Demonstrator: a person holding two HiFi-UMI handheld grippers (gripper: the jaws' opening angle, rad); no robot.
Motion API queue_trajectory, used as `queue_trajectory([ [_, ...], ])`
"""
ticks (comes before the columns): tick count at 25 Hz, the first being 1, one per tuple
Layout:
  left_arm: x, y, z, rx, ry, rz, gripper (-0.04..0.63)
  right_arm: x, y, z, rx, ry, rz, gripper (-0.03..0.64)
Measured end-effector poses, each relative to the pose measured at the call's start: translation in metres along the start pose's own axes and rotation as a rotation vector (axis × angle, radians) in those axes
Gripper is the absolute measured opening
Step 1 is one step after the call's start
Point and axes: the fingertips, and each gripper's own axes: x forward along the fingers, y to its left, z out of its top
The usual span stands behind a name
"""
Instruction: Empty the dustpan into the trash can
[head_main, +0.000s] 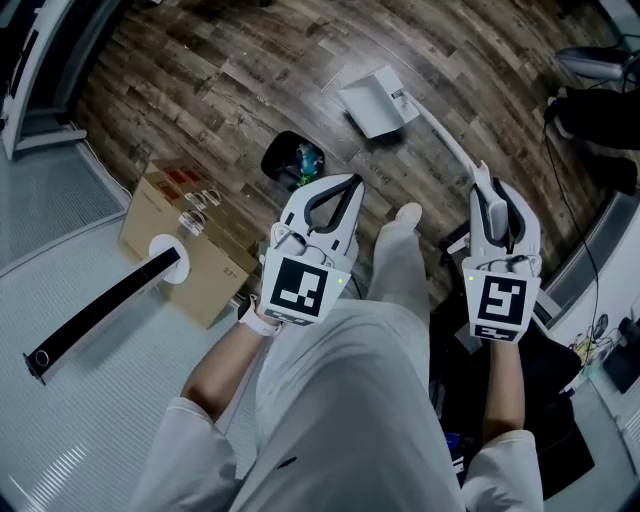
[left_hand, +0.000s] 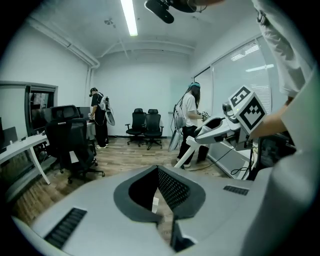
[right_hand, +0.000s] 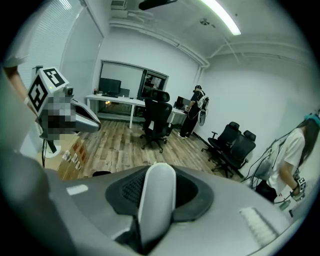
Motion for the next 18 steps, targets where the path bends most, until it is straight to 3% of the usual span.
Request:
queue_trajectory([
  [14, 0.014, 0.008, -0.022, -0.053, 0.054, 0.018, 0.006, 0.052, -0.038, -0.072, 0.159, 0.151, -0.053, 0.118],
  [18, 0.025, 0.006, -0.031, -0.032, 0.078, 0.004, 0.006, 0.072, -0.047, -0.095, 0.201, 0.192, -0.062, 0.118],
])
